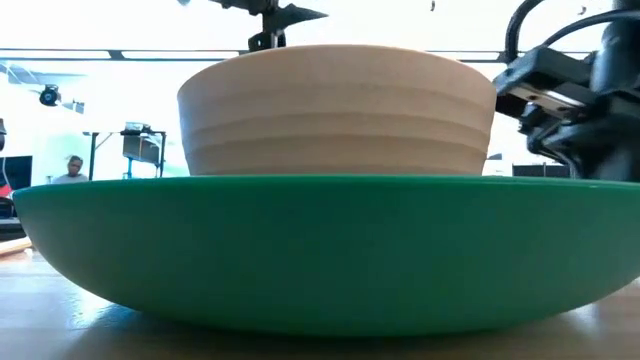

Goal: Set table place
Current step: Put the pink fork to the right of the green plate

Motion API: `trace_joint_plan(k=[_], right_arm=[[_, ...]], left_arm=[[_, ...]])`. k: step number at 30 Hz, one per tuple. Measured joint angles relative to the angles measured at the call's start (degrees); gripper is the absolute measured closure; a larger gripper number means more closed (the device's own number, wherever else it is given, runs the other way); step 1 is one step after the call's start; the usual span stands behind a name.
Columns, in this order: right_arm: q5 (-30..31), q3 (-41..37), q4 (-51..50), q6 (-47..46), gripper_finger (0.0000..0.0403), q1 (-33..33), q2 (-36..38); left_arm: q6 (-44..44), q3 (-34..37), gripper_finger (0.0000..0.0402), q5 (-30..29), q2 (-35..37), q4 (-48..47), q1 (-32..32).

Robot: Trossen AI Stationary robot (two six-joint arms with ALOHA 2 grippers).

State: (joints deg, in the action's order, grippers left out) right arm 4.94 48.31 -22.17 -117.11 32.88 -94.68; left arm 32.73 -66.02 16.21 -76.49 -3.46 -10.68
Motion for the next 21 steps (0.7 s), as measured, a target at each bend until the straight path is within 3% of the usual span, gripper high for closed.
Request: trace_joint_plan(k=[9,21], right_arm=[[3.02,2.9,-0.27,-2.69,0.0356,2.56,-3.66],[5.62,3.63,-0.34,-1.61,0.0333,2.52,-3.29]], left_arm=[[1.51,0.0,0.0325,-7.93,0.24,0.65,7.21],[2.99,0.0,0.0325,-8.64,0.26,1.97,7.96]])
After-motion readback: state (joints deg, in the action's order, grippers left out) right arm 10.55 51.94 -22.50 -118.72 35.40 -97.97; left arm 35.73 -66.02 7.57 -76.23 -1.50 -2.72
